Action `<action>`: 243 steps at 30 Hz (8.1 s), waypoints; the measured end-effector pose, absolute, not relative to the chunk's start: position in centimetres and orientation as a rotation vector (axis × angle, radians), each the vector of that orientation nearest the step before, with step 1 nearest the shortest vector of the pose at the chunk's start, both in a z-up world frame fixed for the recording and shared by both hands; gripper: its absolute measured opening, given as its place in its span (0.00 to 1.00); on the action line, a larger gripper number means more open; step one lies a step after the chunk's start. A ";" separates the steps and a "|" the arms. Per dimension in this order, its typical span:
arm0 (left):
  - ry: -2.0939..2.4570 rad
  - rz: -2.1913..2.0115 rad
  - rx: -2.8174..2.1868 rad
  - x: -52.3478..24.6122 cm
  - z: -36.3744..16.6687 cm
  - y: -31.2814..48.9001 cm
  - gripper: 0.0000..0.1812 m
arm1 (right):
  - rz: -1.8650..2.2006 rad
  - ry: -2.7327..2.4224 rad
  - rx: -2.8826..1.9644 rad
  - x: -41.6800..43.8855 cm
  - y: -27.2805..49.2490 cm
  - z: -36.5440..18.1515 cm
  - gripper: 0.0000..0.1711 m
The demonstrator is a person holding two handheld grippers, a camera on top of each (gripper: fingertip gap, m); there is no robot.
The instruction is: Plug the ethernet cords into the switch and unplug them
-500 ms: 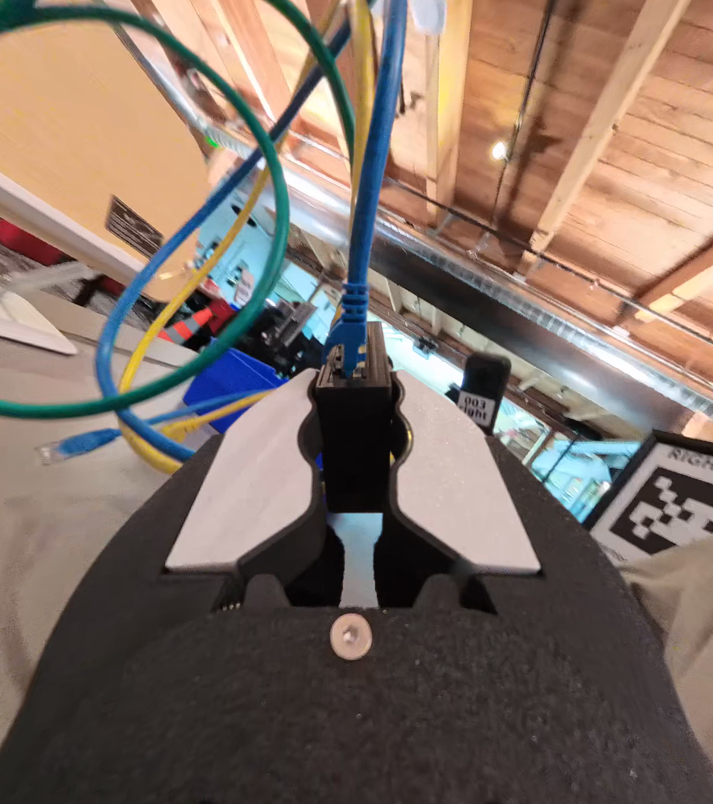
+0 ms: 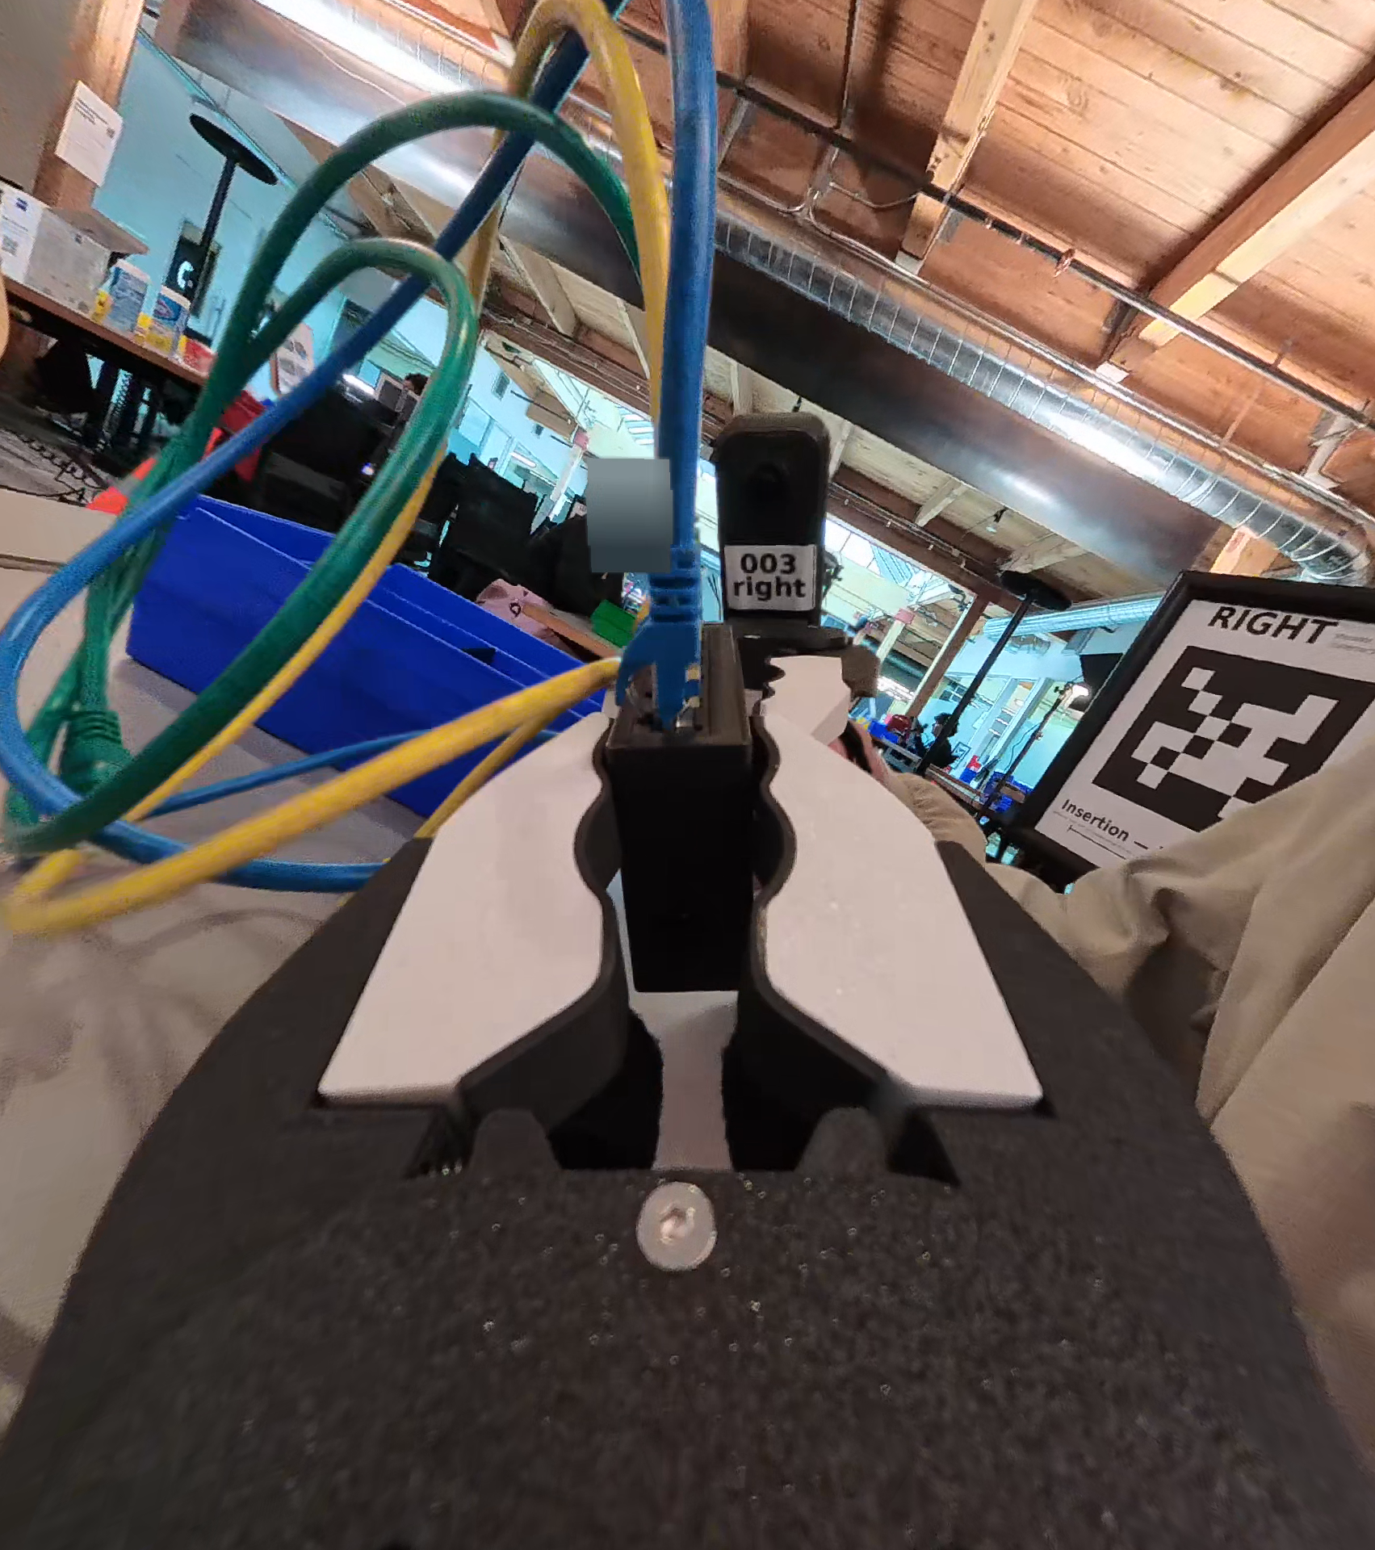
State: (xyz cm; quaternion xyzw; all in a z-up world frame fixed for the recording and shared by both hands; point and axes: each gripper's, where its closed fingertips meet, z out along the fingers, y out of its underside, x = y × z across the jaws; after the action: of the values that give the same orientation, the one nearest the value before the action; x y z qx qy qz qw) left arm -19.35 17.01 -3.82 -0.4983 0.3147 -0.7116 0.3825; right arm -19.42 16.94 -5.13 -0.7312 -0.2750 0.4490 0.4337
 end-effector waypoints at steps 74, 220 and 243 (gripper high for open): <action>0.319 -0.319 -1.908 -47.2 -11.8 26.2 0.21 | -0.117 0.267 -1.838 9.4 12.6 -10.0 0.24; 0.399 0.054 -1.550 -47.7 1.0 20.7 0.03 | 0.101 -0.112 -1.605 -28.6 22.2 0.7 0.02; 0.794 -0.369 -1.686 3.5 -11.9 17.2 0.04 | -0.348 0.305 -1.949 21.9 10.6 -11.8 0.01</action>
State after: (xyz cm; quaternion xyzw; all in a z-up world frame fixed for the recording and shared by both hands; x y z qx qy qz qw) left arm 3.53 17.23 -11.86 -0.7217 0.3398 -0.1581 0.5820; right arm 21.87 10.64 -11.80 -0.8195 0.1281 -0.1462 0.5391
